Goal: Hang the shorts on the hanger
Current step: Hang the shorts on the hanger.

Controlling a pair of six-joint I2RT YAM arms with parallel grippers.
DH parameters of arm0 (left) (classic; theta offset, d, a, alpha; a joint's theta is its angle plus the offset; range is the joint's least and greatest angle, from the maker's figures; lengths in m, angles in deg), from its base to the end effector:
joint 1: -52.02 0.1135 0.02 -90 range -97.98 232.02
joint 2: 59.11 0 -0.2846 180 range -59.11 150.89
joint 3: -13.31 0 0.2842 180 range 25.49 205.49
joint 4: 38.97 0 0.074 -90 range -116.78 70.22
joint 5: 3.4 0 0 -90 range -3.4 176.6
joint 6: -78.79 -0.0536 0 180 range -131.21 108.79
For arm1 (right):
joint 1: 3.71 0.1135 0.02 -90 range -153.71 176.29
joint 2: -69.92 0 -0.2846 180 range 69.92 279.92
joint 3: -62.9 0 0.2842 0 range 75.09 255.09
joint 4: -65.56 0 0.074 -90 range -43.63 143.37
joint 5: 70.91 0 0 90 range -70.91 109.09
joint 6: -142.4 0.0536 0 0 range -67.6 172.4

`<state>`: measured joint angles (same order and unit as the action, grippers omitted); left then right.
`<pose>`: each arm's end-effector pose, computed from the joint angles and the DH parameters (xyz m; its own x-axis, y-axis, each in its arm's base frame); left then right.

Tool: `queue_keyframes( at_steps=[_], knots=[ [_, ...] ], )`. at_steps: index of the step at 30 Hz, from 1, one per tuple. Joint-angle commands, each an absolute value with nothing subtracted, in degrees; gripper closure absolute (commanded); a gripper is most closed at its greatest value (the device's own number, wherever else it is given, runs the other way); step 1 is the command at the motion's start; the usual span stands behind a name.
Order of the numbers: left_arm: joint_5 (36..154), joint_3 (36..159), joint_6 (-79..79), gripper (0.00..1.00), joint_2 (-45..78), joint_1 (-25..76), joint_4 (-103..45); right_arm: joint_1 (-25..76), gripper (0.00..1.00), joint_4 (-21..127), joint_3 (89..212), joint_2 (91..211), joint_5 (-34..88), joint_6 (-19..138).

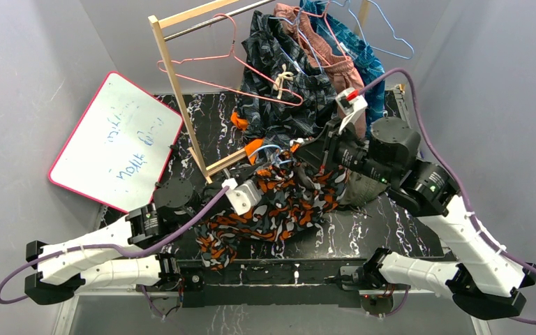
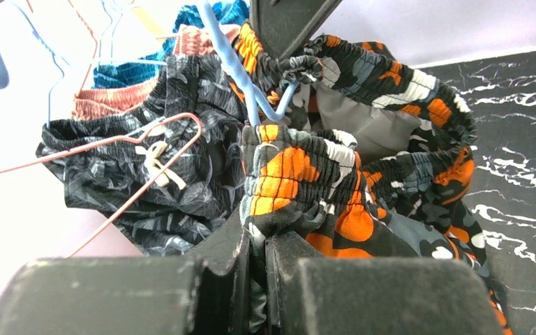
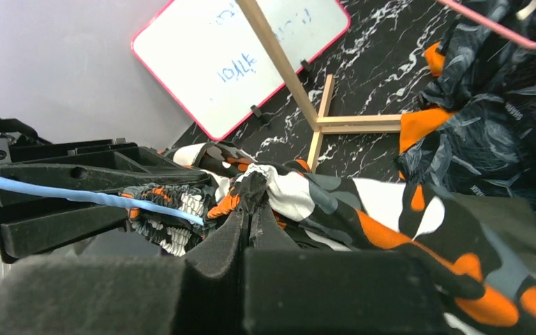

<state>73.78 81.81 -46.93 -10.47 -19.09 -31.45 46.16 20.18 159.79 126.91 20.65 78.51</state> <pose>0.0833 -0.2067 0.4506 0.5538 0.1399 -0.8208 0.6516 0.5409 0.5318 0.1342 0.1615 0.5223 -0.3993 0.2089 -0.8927 -0.6749 0.5921 0.4404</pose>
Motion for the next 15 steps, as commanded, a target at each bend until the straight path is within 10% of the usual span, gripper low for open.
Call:
queue_keyframes(
  at_steps=[1,15],
  knots=[
    [74.1,81.6,-45.7,1.0,-11.8,-19.3,-43.4,46.4,1.0,20.4,155.9,125.8,30.2,78.3],
    [76.0,77.2,-40.4,1.0,-14.8,-19.3,-52.4,46.4,0.68,22.7,155.2,122.3,30.4,76.2]
  ],
)
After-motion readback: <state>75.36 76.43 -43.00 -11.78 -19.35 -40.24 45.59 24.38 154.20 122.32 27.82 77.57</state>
